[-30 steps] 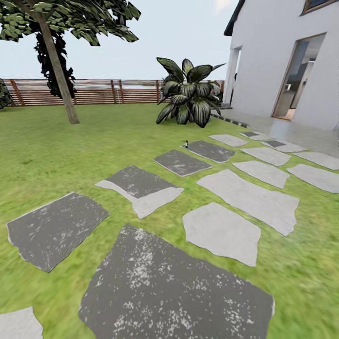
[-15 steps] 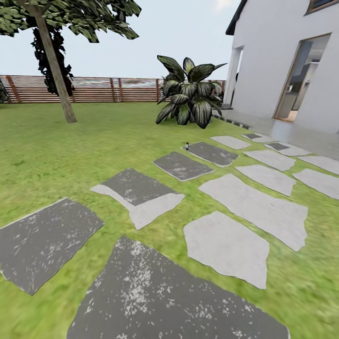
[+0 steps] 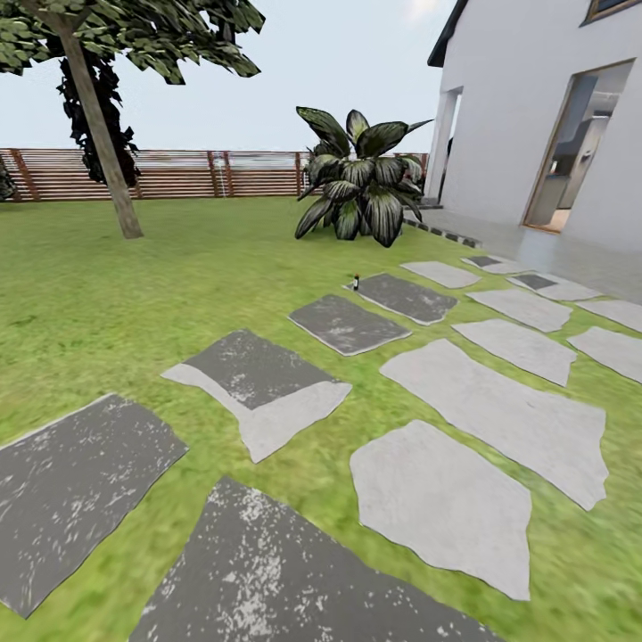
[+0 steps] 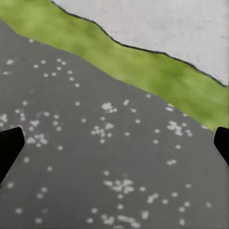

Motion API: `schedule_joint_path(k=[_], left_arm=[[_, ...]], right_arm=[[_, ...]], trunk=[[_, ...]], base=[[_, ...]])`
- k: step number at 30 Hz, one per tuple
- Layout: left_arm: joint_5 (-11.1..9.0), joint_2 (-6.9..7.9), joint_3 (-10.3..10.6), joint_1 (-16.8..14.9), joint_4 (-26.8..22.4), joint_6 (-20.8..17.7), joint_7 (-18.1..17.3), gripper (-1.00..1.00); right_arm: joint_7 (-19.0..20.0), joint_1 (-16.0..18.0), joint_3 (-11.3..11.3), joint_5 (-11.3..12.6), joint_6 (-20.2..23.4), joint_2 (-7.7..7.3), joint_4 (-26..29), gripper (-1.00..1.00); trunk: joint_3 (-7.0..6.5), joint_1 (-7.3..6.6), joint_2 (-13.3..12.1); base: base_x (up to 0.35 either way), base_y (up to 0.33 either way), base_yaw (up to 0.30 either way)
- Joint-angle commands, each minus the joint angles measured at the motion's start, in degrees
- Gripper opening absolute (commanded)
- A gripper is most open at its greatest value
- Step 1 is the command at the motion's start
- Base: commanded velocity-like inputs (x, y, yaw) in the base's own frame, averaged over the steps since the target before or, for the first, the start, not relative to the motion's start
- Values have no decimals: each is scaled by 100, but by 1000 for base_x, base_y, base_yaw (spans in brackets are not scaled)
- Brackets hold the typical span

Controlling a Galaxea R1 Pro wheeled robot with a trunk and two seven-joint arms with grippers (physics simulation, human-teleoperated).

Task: In the garden, pick up the pesticide atomizer on the floor and spray pesticide onto both trees until each tree trunk is fully covered.

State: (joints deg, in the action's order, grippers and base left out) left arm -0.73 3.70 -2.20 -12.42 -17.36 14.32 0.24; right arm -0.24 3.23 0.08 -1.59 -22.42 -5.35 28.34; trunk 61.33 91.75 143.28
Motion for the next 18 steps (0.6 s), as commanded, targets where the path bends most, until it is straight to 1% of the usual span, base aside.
schedule_joint_path(k=[1, 10, 18], left_arm=[[-9, -1, -9, -1, 5, 19, 2, 100], [-11, -1, -9, -5, 5, 19, 2, 100], [-12, -1, -9, -4, 5, 19, 2, 100]], right_arm=[[-2, 2, 0, -16, -16, -1, -4, 100], [6, 2, 0, -8, -16, -1, 5, 100], [6, 2, 0, -8, -12, -1, 4, 100]], trunk=[[5, 2, 1], [3, 2, 1], [-15, 2, 1]], base=[[340, 0, 0], [340, 0, -12], [340, 0, -239]])
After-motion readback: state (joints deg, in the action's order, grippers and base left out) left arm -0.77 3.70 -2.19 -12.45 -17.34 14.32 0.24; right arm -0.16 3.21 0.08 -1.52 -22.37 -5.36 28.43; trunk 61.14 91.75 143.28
